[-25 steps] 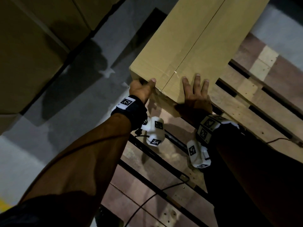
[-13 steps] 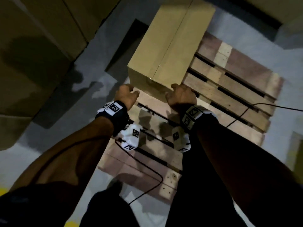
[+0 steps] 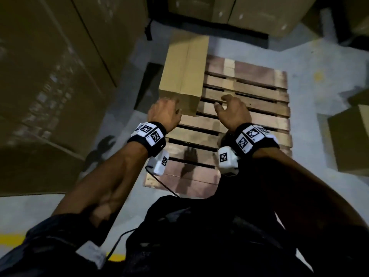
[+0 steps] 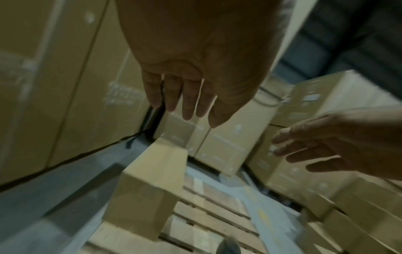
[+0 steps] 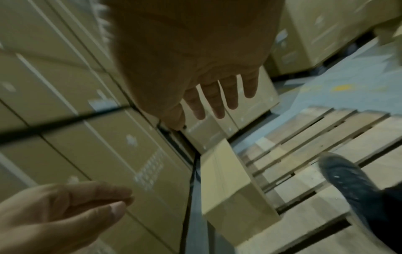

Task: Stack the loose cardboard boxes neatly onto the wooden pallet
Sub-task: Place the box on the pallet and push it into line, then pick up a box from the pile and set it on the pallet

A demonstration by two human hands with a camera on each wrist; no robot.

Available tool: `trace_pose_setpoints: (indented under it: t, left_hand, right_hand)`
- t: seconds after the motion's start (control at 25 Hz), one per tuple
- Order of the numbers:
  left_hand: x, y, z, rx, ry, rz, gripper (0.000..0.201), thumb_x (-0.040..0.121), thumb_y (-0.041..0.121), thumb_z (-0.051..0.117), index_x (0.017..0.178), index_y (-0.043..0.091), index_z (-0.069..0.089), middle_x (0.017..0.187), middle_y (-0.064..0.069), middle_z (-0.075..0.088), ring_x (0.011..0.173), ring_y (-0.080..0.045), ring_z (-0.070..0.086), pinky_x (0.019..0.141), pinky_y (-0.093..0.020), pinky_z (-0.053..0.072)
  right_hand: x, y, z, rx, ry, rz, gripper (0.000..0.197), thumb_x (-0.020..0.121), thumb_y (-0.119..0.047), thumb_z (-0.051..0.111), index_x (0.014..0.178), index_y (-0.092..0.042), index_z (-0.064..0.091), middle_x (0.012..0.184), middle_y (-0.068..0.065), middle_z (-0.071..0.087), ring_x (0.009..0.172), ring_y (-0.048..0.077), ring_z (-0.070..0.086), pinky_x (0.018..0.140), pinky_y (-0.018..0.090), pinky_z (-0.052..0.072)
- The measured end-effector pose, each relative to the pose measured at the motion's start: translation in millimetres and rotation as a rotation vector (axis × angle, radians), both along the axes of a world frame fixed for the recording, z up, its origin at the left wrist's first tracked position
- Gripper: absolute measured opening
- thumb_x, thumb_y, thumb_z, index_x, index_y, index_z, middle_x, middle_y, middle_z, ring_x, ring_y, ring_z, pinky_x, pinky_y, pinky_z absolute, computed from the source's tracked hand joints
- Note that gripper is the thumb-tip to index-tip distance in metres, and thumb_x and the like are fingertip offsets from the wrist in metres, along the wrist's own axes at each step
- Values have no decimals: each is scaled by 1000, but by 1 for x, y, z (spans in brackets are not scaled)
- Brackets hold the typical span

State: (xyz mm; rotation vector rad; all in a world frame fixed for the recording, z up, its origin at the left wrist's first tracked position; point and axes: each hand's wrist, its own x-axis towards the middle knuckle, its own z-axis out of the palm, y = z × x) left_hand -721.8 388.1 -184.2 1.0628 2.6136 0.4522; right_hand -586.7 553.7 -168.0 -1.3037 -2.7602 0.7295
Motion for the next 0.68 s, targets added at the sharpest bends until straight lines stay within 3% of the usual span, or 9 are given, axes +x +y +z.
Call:
trace_pose_setpoints:
  t: [0.16,0.28,0.4,0.56,0.68]
  left_hand:
    - [49,-12,61,27,97,-132,36,97,28,55,127,10,59,124,-15,63,115,-33,57,92,-43,48]
    - [86,-9,86,35,136,-212,33,96,26,55,124,8,60,123,-15,63,114,-33,57,93,-41,47]
    - [127,8,97,56,177,-322,30,96,26,54,120,9,61,117,-15,64,110,-32,57,90,-41,47]
    - [191,41,100,55,221,-450,34,95,27,53,125,11,60,120,-13,64,115,-32,55,92,-41,47]
    - [272,76,103,70,247,-581,34,95,27,52,124,11,60,122,-12,64,118,-31,52,94,-41,46]
  right_hand:
    - [65,-28,53,-10,52,-98,48,99,-42,53,139,-16,56,137,14,60,127,37,53,102,44,46]
    - [109,-41,74,-17,67,-170,48,99,-42,53,139,-16,57,139,14,59,127,37,53,102,43,46]
    - [162,-41,83,-14,69,-255,49,99,-42,52,140,-15,56,138,15,59,126,37,54,102,43,46]
    - [244,-32,80,26,75,-360,49,100,-41,52,141,-14,55,140,14,58,129,36,51,102,41,43]
    - [339,-23,81,36,67,-474,48,100,-41,52,140,-14,55,138,16,59,127,37,52,102,42,43]
